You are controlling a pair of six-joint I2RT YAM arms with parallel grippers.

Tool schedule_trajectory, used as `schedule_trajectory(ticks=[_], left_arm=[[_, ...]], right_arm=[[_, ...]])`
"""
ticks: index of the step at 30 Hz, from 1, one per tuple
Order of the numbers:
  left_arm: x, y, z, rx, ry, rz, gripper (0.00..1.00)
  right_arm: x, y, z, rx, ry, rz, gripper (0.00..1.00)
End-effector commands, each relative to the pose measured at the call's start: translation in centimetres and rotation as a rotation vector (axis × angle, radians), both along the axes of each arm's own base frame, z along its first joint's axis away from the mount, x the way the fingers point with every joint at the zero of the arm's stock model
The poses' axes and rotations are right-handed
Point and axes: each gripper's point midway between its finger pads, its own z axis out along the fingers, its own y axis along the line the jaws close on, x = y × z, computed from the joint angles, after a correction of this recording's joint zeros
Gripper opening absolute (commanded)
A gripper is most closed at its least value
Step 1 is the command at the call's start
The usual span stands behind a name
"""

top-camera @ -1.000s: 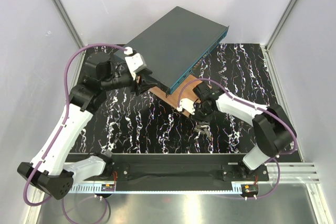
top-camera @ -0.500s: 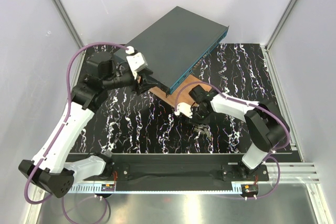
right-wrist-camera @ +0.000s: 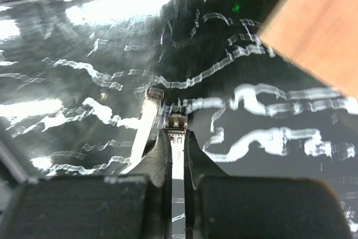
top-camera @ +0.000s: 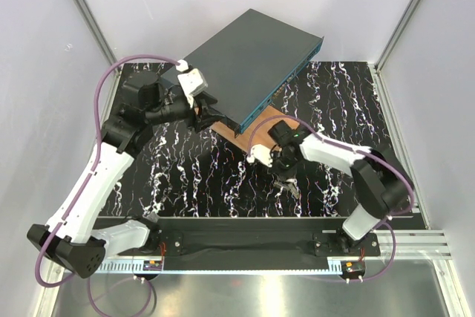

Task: Insert the plug into the switch port

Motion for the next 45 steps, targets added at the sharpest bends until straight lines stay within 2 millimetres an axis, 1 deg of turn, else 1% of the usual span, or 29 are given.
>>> schedule_trajectory(ticks=[1, 2, 3, 4, 6, 7, 8, 10, 12, 13, 14, 15, 16, 17, 18, 19, 21, 22, 24, 25, 27, 28, 29, 30, 31, 36, 41, 44, 45], left_arm=[[0.1, -0.6, 5.0, -0.115, -0.056, 0.004, 0.56], [0.1, -0.7, 5.8, -0.135, -0.062, 0.004, 0.56], [0.0, -0.9, 6.3, -0.160, -0.044, 0.006, 0.56], [-0.2, -0.9, 7.2, -0.181, -0.053, 0.005, 0.56], [-0.4, -1.1, 9.0, -0.230, -0.085, 0.004, 0.57], [-0.2, -1.1, 9.5, -0.241, -0.098, 0.010, 0.57], [-0.4, -1.1, 10.6, -0.257, -0.133, 0.011, 0.58], [-0.2, -1.7, 11.5, -0.261, -0.167, 0.013, 0.60], [-0.3, -2.1, 12.7, -0.254, -0.231, 0.017, 0.61], [-0.1, -3.0, 12.6, -0.240, -0.247, 0.028, 0.62], [-0.3, -3.5, 12.8, -0.224, -0.276, 0.028, 0.63], [-1.0, -4.9, 12.6, -0.189, -0.336, -0.008, 0.63], [-0.3, -5.4, 12.2, -0.161, -0.358, 0.033, 0.63], [-0.3, -6.0, 12.2, -0.147, -0.387, 0.036, 0.63], [-1.4, -7.4, 12.3, -0.128, -0.439, -0.001, 0.63], [-0.5, -7.9, 11.9, -0.100, -0.453, 0.047, 0.63], [-1.0, -9.4, 12.4, -0.105, -0.488, 0.044, 0.64], [-0.6, -10.2, 12.4, -0.105, -0.478, 0.056, 0.67], [-0.7, -11.3, 12.9, -0.139, -0.430, 0.063, 0.68], [-0.3, -11.9, 13.0, -0.148, -0.421, 0.072, 0.68], [-0.4, -13.1, 13.1, -0.183, -0.386, 0.073, 0.68], [-0.5, -13.5, 13.4, -0.202, -0.370, 0.069, 0.69], [-0.8, -13.9, 13.9, -0.226, -0.359, 0.065, 0.68], [-1.0, -14.7, 13.5, -0.237, -0.328, 0.063, 0.69], [-1.2, -15.0, 13.7, -0.251, -0.322, 0.064, 0.69], [-0.9, -16.0, 15.9, -0.353, -0.328, 0.094, 0.66], [-1.0, -17.4, 16.1, -0.359, -0.335, 0.075, 0.65], [-0.6, -17.8, 16.9, -0.365, -0.358, 0.079, 0.58], [-0.4, -18.2, 16.6, -0.355, -0.363, 0.079, 0.55]], right_arm=[[1.2, 0.4, 5.5, 0.155, -0.053, -0.112, 0.00], [1.6, 0.5, 7.9, 0.236, -0.083, -0.142, 0.00], [2.0, 0.3, 9.5, 0.284, -0.090, -0.199, 0.00], [3.6, -0.7, 11.7, 0.341, -0.125, -0.276, 0.00], [4.3, -0.9, 16.8, 0.483, -0.181, -0.360, 0.00], [5.1, -2.1, 18.7, 0.530, -0.216, -0.419, 0.00], [4.8, -2.3, 21.5, 0.607, -0.262, -0.429, 0.00], [6.0, -3.4, 26.4, 0.746, -0.336, -0.554, 0.00], [5.5, -3.6, 31.4, 0.904, -0.370, -0.646, 0.00], [5.9, -3.8, 34.9, 0.994, -0.440, -0.652, 0.00], [5.4, -4.0, 37.0, 1.074, -0.430, -0.712, 0.00], [5.2, -4.0, 39.2, 1.135, -0.447, -0.722, 0.00], [5.1, -3.9, 41.1, 1.198, -0.469, -0.721, 0.00], [5.0, -4.1, 42.4, 1.241, -0.475, -0.736, 0.00], [4.6, -3.9, 43.9, 1.304, -0.442, -0.768, 0.00], [4.6, -3.9, 45.4, 1.356, -0.458, -0.759, 0.00], [3.8, -3.8, 47.4, 1.454, -0.432, -0.770, 0.00], [3.2, -3.5, 49.0, 1.510, -0.447, -0.719, 0.00], [2.7, -3.1, 50.1, 1.584, -0.395, -0.706, 0.00], [2.2, -2.9, 51.5, 1.626, -0.424, -0.648, 0.00], [2.1, -2.6, 51.4, 1.645, -0.403, -0.622, 0.00], [1.9, -2.5, 52.0, 1.670, -0.417, -0.589, 0.00], [1.5, -2.2, 52.0, 1.677, -0.405, -0.565, 0.00], [1.6, -2.1, 51.4, 1.676, -0.389, -0.561, 0.00], [1.2, -1.9, 51.9, 1.699, -0.401, -0.520, 0.00], [1.4, -1.8, 51.1, 1.698, -0.391, -0.516, 0.00], [1.2, -1.6, 51.0, 1.727, -0.381, -0.490, 0.00], [0.9, -1.4, 50.8, 1.727, -0.362, -0.476, 0.00], [0.9, -1.3, 50.6, 1.724, -0.355, -0.477, 0.00]])
